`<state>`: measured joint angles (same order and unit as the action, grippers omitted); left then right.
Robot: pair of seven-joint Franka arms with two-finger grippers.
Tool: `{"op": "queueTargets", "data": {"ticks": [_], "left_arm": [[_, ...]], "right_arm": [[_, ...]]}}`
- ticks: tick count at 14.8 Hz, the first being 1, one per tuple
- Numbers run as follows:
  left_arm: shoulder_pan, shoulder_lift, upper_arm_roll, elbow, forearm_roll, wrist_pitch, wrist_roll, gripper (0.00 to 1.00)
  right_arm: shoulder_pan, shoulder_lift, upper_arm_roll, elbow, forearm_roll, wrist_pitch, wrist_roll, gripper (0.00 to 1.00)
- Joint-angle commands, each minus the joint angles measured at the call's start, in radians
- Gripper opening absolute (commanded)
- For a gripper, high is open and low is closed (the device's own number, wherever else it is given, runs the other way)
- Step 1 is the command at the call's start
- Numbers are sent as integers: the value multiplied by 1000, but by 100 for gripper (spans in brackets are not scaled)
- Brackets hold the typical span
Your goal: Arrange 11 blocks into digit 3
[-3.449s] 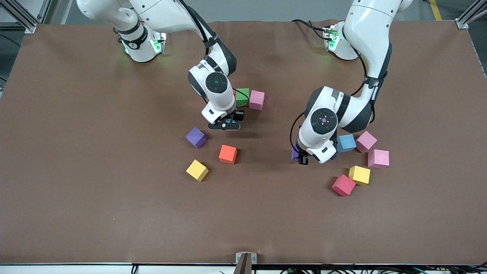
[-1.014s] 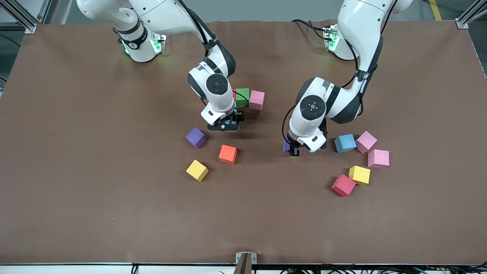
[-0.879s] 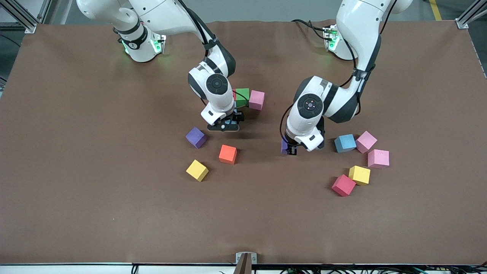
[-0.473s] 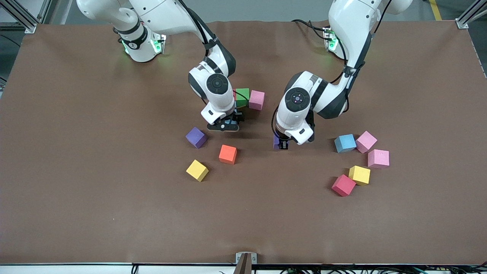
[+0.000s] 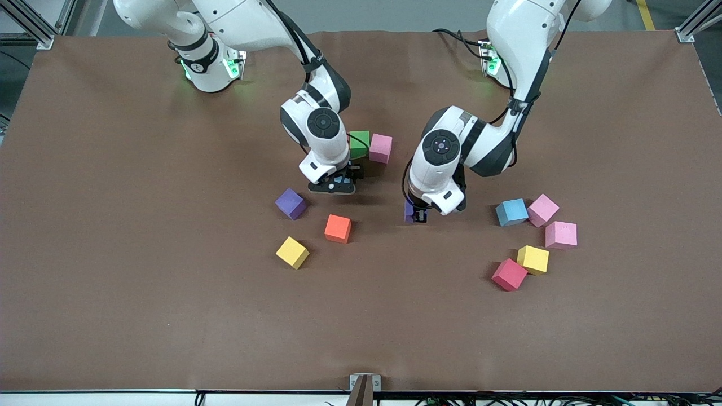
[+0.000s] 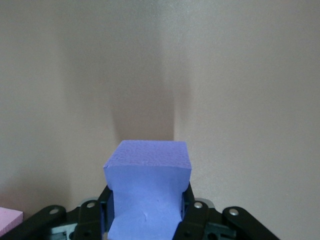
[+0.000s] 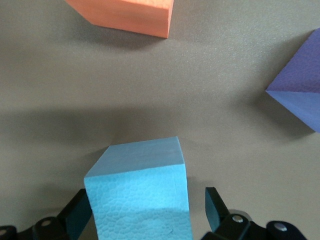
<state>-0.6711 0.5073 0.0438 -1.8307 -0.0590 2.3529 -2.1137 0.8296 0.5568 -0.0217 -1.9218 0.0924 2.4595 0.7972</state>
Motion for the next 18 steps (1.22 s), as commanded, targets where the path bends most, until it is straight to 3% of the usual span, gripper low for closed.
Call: {"op": "queueTargets", "data": {"ticks": [1,18], "left_arm": [[1,8,1,13,18,5,-15,46],[-1,19,1,14,19,23,-14,46]], "right_arm": [[20,-9,-3,-6,-19,4,31,100],[31,-14,-1,-5,-19,3,50,100]]}}
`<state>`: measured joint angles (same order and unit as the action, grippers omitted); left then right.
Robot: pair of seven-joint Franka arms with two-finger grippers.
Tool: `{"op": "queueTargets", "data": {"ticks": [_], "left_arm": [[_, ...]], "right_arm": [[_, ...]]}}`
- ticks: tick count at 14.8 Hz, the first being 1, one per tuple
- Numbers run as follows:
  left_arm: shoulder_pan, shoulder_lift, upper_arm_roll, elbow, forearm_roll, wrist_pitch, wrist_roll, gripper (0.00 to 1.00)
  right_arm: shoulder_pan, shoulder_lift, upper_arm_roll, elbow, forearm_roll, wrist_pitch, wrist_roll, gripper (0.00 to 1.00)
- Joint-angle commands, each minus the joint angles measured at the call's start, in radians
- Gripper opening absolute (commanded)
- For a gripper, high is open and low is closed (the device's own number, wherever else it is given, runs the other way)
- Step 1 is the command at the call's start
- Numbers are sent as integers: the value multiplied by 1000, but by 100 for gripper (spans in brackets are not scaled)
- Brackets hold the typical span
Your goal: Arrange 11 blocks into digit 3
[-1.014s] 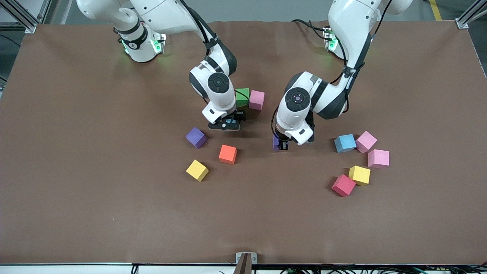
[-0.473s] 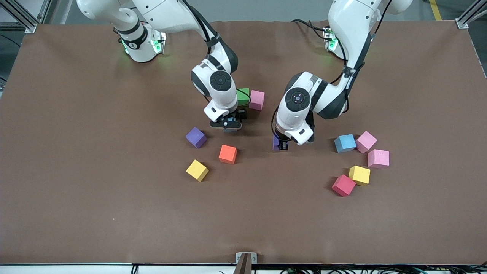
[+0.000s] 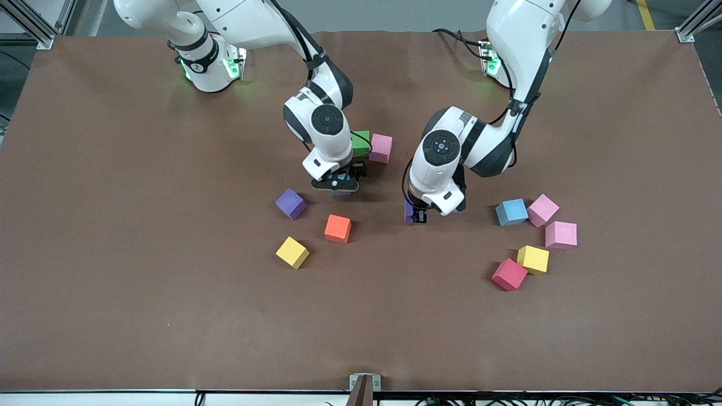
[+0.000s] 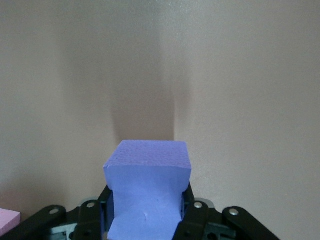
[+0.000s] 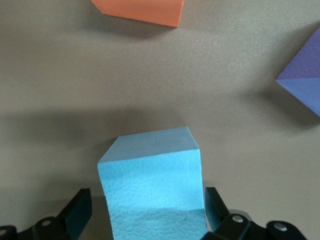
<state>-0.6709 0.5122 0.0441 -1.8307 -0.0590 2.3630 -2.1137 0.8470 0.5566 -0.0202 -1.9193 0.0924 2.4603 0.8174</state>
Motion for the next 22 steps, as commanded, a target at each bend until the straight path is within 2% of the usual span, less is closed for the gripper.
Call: {"op": "queueTargets", "data": {"ticks": [1,14,18,22], "left_arm": [[-1,14,0,14,19,16,-14,46],[-4,14,0,14,19,18,-14,46],[-35,26,0,31,11,18,-28,46],[-96,57,0,50,8,18,-142,46]], "right_arm": [[14,-15,-3,-7,-19,2,29,100],[-25,-101,-6,0,-19,-113,-63,100],[-88,-173,-6,8,-14,-222,-89,100],[-193,-259,-7,-29,-14,-234,-81,100]]}}
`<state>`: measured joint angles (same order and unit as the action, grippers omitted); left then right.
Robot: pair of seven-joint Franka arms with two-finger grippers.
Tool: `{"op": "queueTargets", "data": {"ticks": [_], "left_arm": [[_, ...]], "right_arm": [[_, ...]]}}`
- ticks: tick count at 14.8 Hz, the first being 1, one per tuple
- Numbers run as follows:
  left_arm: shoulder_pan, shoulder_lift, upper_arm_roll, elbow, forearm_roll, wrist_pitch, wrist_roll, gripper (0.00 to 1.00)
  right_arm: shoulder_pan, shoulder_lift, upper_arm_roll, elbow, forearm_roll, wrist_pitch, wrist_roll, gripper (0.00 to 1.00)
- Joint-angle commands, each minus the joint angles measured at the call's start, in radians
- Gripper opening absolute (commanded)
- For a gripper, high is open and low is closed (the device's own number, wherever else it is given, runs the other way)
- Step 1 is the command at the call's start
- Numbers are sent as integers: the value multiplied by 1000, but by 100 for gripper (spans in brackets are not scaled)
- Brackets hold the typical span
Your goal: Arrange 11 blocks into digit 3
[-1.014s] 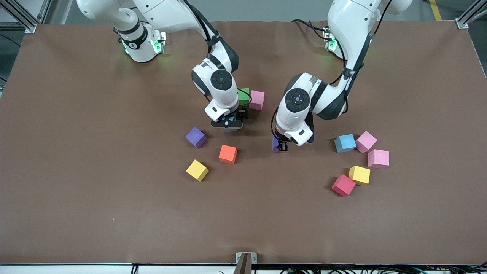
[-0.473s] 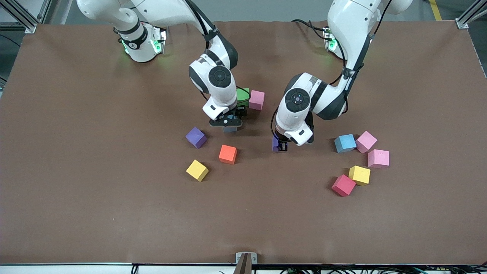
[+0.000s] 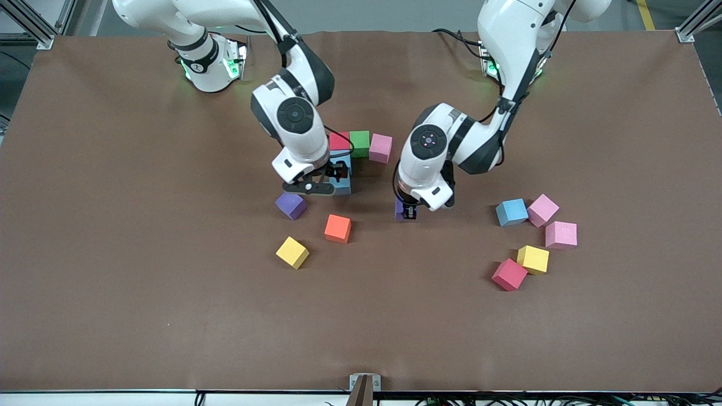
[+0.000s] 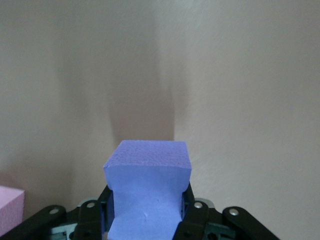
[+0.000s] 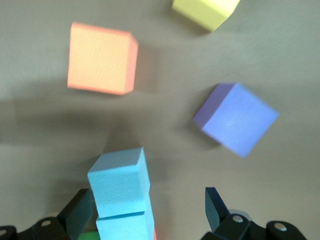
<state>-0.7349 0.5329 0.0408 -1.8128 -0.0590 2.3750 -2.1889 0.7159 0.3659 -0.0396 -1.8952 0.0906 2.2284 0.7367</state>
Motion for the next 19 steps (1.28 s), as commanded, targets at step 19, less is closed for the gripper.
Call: {"op": "queueTargets", "data": {"ticks": [19], "left_arm": [[-189,137,2,85,-50,84,-215,46]], "right_arm": [[-231,2,14,71,-17,-56,96,100]]}}
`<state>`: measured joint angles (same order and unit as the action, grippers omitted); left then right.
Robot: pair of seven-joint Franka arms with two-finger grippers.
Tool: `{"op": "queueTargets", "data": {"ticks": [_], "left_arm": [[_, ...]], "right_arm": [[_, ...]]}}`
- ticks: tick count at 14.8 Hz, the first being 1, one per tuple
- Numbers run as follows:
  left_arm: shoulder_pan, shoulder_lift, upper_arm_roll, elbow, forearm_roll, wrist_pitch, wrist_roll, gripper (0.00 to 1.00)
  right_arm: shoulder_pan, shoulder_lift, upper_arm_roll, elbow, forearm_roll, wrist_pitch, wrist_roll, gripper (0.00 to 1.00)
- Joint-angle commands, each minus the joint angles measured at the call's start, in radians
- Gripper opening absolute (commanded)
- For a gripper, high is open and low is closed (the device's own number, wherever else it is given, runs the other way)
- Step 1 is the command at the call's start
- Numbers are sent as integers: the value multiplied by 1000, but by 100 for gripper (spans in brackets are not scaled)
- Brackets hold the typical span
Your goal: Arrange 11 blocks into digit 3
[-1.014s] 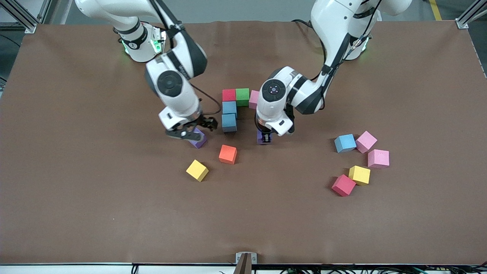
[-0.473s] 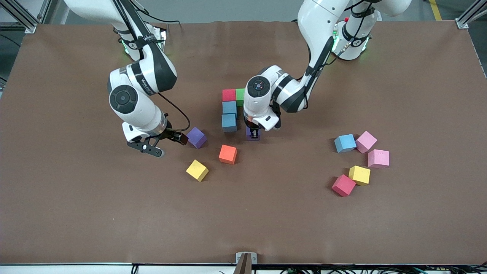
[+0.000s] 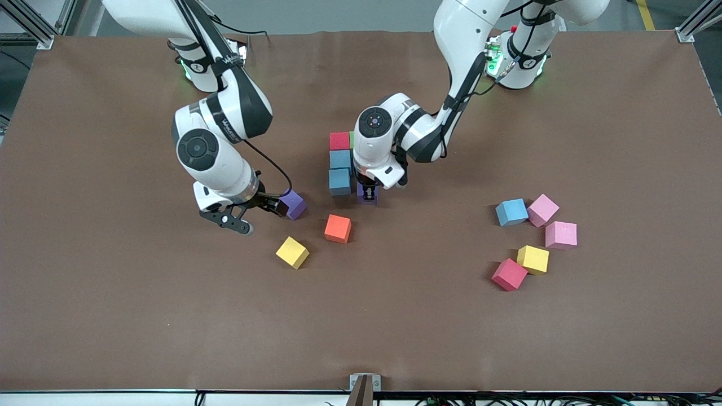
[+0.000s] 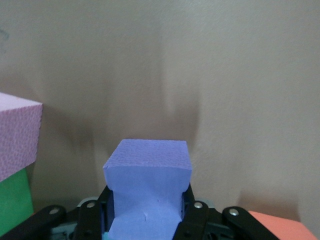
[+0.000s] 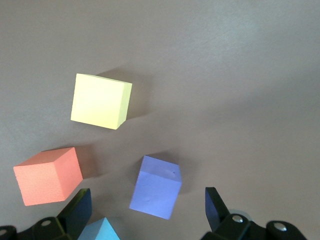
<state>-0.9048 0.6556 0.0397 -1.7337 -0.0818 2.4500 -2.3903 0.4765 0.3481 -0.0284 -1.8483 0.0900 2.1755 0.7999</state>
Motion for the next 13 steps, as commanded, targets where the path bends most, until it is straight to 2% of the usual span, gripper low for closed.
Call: {"op": "queueTargets", "data": {"ticks": [1,4,7,13], "left_arm": [[-23,15,3,8,-29,9,-15,46],[-37,27,5,10,-29,9,-30,46],[-46,35,5,11,-29,9,-32,46],[-55,36,5,17,-32,11,-33,46]], "right_arm": [[11,23,2,24,-16,-3,33,100],[27,55,4,49,-16,15,65,100],[56,130,4,130,-16,12,163,100],[85,267,4,309,-13,6,177,100]]}}
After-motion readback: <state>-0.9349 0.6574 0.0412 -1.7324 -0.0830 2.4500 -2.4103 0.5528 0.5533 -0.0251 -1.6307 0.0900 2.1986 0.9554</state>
